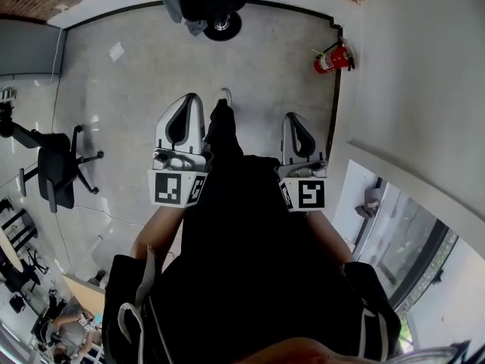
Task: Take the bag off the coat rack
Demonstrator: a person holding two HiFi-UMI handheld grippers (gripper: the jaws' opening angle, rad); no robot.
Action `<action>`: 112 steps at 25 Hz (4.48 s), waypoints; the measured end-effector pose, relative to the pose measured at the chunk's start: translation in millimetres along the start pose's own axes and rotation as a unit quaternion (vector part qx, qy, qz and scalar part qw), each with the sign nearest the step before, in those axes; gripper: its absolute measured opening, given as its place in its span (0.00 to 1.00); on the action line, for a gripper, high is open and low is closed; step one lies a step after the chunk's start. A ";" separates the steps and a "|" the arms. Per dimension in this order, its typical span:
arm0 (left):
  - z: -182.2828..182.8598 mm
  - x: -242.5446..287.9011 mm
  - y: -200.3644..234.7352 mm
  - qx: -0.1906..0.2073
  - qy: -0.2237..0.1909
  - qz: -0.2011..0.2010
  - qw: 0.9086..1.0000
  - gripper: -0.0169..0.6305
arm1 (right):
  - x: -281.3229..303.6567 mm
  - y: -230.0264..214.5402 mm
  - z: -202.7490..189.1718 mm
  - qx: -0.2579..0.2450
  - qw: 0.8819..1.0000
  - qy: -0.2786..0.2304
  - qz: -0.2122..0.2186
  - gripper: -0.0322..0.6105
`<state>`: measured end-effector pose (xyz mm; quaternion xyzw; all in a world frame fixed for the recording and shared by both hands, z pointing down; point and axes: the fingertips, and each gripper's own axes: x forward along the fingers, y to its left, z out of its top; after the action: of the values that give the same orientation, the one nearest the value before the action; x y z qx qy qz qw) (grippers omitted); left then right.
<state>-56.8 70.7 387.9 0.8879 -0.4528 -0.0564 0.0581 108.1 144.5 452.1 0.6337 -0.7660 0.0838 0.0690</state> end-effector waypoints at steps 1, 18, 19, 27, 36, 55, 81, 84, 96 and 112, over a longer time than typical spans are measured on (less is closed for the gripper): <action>-0.3 12.6 14.9 -0.004 0.003 0.003 1.000 0.05 | 19.9 6.0 4.8 -0.004 1.000 0.005 0.011 0.08; 12.3 121.0 178.2 -0.070 0.009 0.019 0.997 0.06 | 253.1 19.1 57.2 0.068 0.996 0.054 0.034 0.08; 14.2 125.4 183.9 -0.069 0.008 0.017 0.997 0.06 | 260.8 21.3 60.3 0.066 0.996 0.051 0.035 0.08; 29.2 159.1 183.1 -0.046 -0.005 -0.016 0.999 0.05 | 287.3 28.6 80.5 0.070 0.996 0.020 0.042 0.08; 23.4 173.0 156.6 -0.023 0.009 -0.002 1.000 0.06 | 289.0 12.2 112.4 0.009 0.998 -0.024 0.062 0.08; 35.8 257.4 150.1 -0.017 -0.010 0.012 1.000 0.06 | 338.3 -28.7 154.9 -0.010 0.990 -0.085 0.113 0.08; 22.4 359.5 208.1 0.026 0.012 0.043 0.999 0.21 | 431.7 -64.9 165.8 -0.011 0.995 -0.067 0.068 0.19; 29.8 366.3 215.6 0.034 -0.002 0.056 0.998 0.21 | 439.0 -63.5 175.1 -0.025 0.995 -0.075 0.068 0.19; 30.0 399.9 230.1 0.010 0.020 0.045 0.999 0.21 | 480.0 -66.0 190.8 -0.045 0.995 -0.078 0.038 0.19; 24.2 427.5 236.7 0.027 0.041 0.055 0.997 0.21 | 532.6 -79.9 184.8 -0.073 0.996 -0.051 0.025 0.19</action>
<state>0.2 -415.1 380.2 0.8645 -0.4996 -0.0044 0.0556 86.9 -420.9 387.8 0.6108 -0.7883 -0.0030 0.0742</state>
